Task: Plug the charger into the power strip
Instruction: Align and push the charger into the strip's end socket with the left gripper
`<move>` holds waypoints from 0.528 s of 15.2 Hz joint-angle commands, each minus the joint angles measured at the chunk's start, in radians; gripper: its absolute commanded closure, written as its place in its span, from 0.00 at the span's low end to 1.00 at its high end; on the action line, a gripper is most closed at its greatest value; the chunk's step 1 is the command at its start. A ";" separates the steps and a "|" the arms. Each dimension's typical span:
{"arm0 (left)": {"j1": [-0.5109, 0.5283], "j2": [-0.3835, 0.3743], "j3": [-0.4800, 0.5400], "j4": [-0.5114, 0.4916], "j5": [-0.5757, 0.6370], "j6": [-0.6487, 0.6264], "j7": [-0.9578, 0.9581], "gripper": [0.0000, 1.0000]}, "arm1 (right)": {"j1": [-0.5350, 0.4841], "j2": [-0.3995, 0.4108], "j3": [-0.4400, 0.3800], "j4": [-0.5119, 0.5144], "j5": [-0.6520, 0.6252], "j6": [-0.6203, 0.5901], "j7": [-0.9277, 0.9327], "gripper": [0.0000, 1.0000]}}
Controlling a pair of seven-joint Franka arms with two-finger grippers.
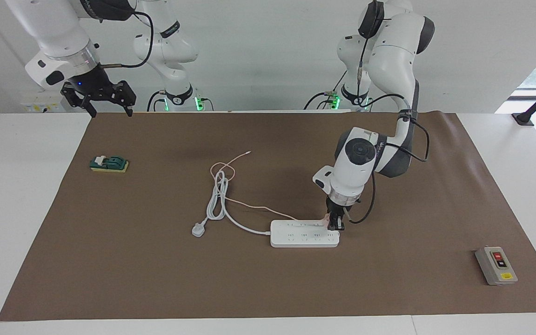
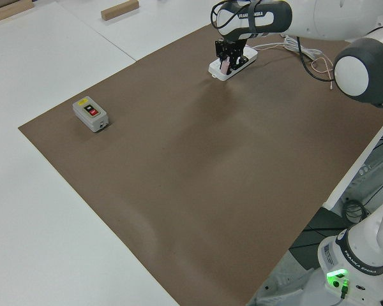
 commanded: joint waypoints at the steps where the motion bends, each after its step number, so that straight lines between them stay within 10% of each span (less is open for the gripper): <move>1: 0.026 0.075 -0.019 0.028 0.017 0.006 0.024 1.00 | -0.008 -0.020 0.006 -0.015 -0.015 -0.012 0.016 0.00; 7: 0.031 0.097 -0.030 0.123 -0.029 -0.092 0.024 1.00 | -0.006 -0.020 0.006 -0.015 -0.015 -0.012 0.014 0.00; 8: 0.031 0.095 -0.031 0.123 -0.031 -0.098 0.025 0.57 | -0.006 -0.020 0.006 -0.015 -0.015 -0.012 0.016 0.00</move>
